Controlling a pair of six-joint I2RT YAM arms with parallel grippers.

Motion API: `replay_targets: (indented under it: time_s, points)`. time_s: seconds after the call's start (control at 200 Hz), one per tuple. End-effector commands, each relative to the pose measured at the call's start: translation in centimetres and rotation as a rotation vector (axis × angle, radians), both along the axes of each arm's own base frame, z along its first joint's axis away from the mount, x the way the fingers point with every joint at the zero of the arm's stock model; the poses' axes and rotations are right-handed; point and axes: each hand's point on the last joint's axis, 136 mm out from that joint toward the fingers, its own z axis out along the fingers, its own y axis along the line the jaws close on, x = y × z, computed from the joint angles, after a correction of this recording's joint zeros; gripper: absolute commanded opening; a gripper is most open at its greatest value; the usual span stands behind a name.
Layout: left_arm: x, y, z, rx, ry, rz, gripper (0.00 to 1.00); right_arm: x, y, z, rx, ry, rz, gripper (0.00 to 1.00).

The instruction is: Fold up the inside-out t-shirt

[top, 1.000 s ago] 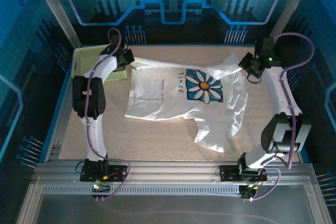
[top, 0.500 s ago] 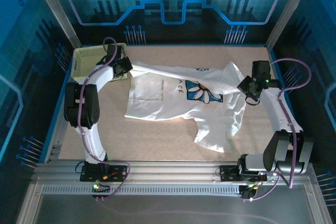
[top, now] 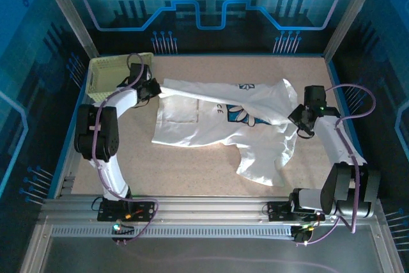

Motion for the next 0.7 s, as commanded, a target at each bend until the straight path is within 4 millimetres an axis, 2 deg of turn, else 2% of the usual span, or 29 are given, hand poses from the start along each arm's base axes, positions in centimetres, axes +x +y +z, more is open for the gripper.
replay_targets:
  time_s: [0.0,0.02,0.08,0.14,0.215,0.3,0.4,0.545,0.695]
  points:
    - [-0.1,-1.0,3.3,0.036,-0.11,-0.073,0.25,-0.5,-1.0,0.9,-0.027,-0.024,-0.047,0.01]
    - [-0.2,-1.1,3.6,0.042,-0.121,-0.074,0.28,-0.5,-1.0,1.2,-0.028,-0.028,-0.045,0.06]
    - [-0.5,-1.2,4.9,0.055,-0.156,-0.073,0.36,-0.5,-0.9,1.7,-0.036,-0.038,-0.031,0.31]
    - [-0.7,-1.0,6.2,0.072,-0.18,-0.051,0.42,-0.3,-1.2,3.1,-0.069,-0.054,-0.021,0.52]
    - [-0.7,-1.0,8.1,0.075,-0.208,-0.038,0.45,0.2,-1.8,5.0,-0.13,-0.084,-0.006,0.65]
    - [-0.3,-1.7,10.1,0.081,-0.228,-0.046,0.48,1.8,-2.3,6.8,-0.169,-0.118,0.017,0.67]
    - [0.6,-4.2,11.0,0.077,-0.229,-0.094,0.5,4.6,-2.1,7.3,-0.157,-0.125,0.061,0.67]
    - [2.1,-7.6,8.1,0.023,-0.139,-0.131,0.5,10.2,-1.3,5.5,-0.085,-0.108,0.117,0.67]
    - [3.2,-9.3,3.7,-0.067,-0.04,-0.133,0.5,15.2,-1.0,2.7,-0.038,-0.078,0.154,0.66]
